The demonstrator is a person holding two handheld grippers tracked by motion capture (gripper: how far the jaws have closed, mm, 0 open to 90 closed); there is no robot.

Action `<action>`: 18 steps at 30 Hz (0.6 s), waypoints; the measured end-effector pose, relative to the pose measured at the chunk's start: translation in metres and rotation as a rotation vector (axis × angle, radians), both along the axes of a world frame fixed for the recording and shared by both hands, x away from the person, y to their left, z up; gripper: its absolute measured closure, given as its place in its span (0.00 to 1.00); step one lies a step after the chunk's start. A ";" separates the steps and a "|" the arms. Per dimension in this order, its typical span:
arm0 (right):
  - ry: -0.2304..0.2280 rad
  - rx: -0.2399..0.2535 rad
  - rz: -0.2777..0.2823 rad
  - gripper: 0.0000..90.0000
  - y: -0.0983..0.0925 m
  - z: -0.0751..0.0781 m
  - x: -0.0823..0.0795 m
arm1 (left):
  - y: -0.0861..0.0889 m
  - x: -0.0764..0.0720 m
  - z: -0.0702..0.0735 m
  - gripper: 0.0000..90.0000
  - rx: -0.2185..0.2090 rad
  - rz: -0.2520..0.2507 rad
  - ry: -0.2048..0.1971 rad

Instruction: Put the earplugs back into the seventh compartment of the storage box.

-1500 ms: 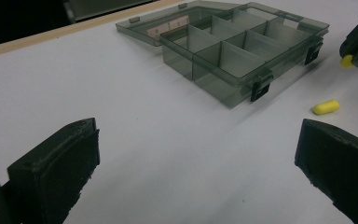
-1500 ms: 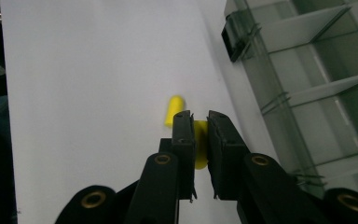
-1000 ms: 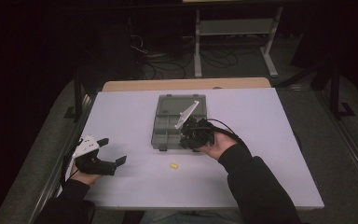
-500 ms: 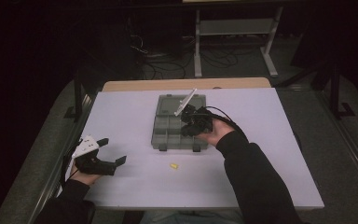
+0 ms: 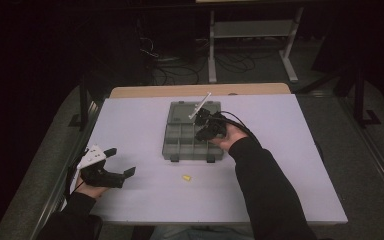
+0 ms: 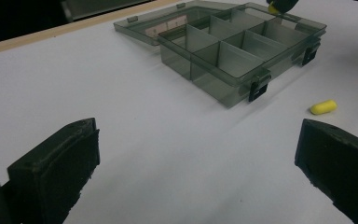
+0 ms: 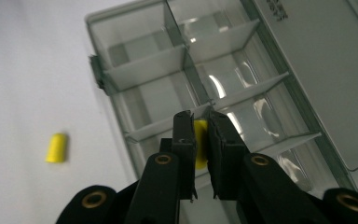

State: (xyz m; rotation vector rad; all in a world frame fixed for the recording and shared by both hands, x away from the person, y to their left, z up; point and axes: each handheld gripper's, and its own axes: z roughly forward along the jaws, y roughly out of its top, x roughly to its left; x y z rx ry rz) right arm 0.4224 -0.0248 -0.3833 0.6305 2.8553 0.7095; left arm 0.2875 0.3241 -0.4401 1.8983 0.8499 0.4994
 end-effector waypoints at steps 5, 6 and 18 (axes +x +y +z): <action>0.033 -0.022 -0.004 0.90 0.004 -0.012 0.006 | 0.000 0.000 0.000 0.00 -0.001 0.001 0.001; 0.037 -0.027 -0.005 0.89 0.005 -0.013 0.007 | 0.000 0.000 0.000 0.00 0.001 0.001 0.002; 0.083 -0.048 -0.020 0.87 0.008 -0.028 0.012 | 0.000 0.000 -0.001 0.00 0.001 -0.002 0.008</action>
